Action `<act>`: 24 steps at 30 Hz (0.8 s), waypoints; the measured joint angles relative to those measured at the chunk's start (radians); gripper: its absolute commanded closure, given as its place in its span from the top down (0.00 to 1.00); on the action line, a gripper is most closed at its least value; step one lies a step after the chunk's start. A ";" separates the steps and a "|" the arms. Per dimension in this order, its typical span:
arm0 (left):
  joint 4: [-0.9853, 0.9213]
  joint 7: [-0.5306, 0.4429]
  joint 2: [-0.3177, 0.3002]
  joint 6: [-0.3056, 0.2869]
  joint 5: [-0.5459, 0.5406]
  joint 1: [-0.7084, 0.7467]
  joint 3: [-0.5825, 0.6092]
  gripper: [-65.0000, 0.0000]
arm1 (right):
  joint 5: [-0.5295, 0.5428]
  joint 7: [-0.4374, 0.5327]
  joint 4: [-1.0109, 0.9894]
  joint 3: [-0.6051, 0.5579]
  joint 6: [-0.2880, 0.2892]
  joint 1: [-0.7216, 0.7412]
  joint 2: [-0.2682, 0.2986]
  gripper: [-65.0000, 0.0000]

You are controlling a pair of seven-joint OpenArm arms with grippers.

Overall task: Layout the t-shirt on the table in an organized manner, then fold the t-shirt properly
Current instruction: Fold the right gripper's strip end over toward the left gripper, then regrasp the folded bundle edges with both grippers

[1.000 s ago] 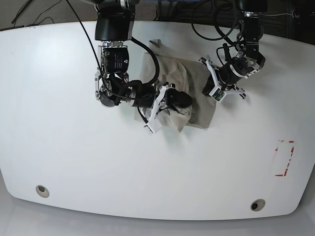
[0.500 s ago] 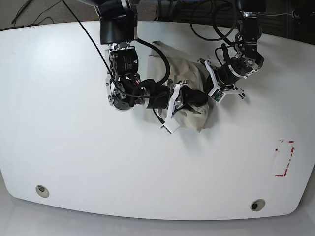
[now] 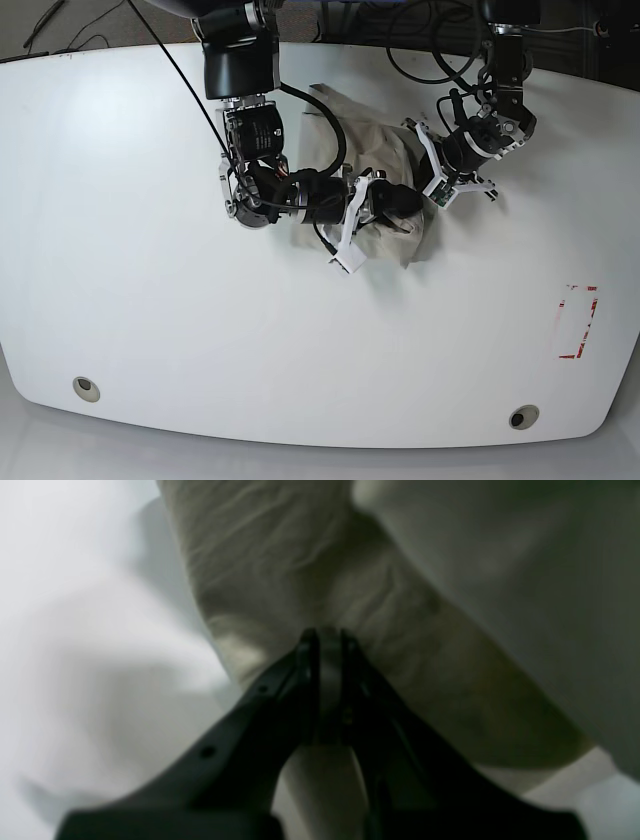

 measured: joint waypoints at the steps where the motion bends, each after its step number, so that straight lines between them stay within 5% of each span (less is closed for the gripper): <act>1: 0.000 0.000 0.000 0.000 0.000 0.000 0.000 0.00 | 0.000 0.000 0.000 0.000 0.000 0.003 0.000 0.35; 8: 0.055 0.047 0.001 -0.004 0.024 0.011 0.002 0.00 | 0.001 0.010 0.000 -0.016 -0.050 0.021 0.003 0.64; 16: 0.130 0.076 -0.011 -0.006 0.043 0.022 -0.007 0.00 | -0.022 0.018 0.000 -0.116 -0.105 0.100 0.010 0.65; 24: 0.218 0.068 -0.047 -0.014 0.039 0.011 -0.078 0.00 | 0.008 0.014 0.005 -0.069 -0.101 0.137 -0.006 0.65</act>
